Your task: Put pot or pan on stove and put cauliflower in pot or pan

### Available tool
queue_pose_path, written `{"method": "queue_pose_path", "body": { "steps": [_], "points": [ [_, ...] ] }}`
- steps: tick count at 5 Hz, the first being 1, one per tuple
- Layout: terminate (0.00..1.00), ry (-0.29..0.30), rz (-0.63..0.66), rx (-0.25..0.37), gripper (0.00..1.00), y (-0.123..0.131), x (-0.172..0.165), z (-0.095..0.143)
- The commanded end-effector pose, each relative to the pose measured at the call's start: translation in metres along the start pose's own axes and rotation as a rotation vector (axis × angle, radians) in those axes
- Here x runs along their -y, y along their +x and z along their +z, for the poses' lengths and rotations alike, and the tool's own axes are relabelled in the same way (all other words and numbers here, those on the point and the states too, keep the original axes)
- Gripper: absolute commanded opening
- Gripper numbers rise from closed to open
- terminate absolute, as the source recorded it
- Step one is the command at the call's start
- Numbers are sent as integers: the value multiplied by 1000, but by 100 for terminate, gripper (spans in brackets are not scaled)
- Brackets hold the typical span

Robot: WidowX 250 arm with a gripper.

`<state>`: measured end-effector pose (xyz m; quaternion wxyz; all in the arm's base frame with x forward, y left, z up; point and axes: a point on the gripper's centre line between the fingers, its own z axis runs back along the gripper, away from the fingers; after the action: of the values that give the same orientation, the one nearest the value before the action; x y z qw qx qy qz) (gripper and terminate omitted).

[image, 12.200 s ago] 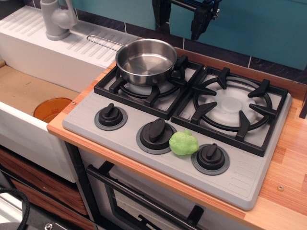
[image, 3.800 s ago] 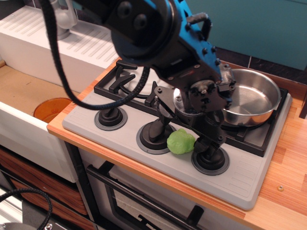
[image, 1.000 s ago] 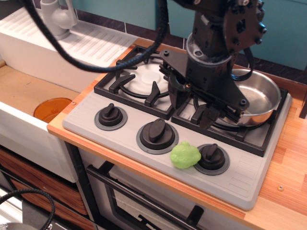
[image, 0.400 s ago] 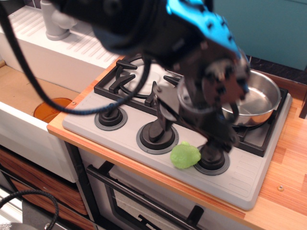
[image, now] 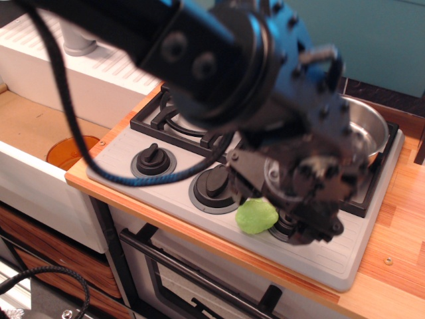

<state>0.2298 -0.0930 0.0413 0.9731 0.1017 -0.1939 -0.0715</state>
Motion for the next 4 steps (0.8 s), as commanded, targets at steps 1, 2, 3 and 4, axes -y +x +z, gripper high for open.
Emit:
{"method": "queue_pose_path", "body": {
  "steps": [1, 2, 3, 4],
  "points": [
    [0, -5, -24, 63, 100, -3, -10, -12],
    [0, -8, -29, 82, 100, -2, -10, -12],
    [0, 0, -43, 107, 100, -1, -10, -11],
    [0, 10, -56, 107, 0, 0, -10, -10]
  ]
}}
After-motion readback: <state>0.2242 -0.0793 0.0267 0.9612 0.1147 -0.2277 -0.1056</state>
